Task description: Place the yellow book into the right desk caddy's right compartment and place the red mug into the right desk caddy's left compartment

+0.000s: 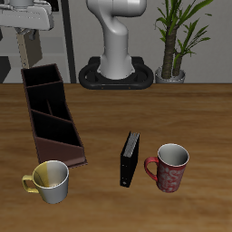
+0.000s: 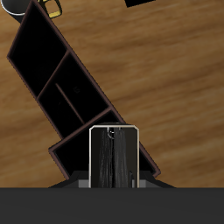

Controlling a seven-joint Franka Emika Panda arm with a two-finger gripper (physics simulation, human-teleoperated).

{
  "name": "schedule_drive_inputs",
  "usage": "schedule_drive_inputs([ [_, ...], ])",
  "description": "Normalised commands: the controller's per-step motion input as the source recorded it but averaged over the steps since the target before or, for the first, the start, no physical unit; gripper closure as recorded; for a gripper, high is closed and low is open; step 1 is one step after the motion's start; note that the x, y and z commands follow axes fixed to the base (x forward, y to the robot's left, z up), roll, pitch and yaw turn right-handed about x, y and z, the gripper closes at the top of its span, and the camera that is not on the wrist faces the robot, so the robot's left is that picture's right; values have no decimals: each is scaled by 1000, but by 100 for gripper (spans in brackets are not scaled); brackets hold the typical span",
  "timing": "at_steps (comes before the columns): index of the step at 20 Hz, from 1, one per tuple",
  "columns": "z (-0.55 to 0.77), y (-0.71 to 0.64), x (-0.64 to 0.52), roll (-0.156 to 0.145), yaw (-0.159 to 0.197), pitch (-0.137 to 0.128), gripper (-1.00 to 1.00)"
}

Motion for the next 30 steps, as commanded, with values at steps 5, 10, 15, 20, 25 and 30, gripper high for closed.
schedule_drive_inputs([
  [5,-336,-125,65,-8,-26,23,100],
  [10,-302,24,20,14,-17,21,100],
  [15,-224,51,18,16,2,25,100],
  [20,-259,-35,88,-13,-16,36,100],
  [25,-225,-27,65,-23,-3,35,100],
  [30,-191,76,42,-39,35,96,-100],
])
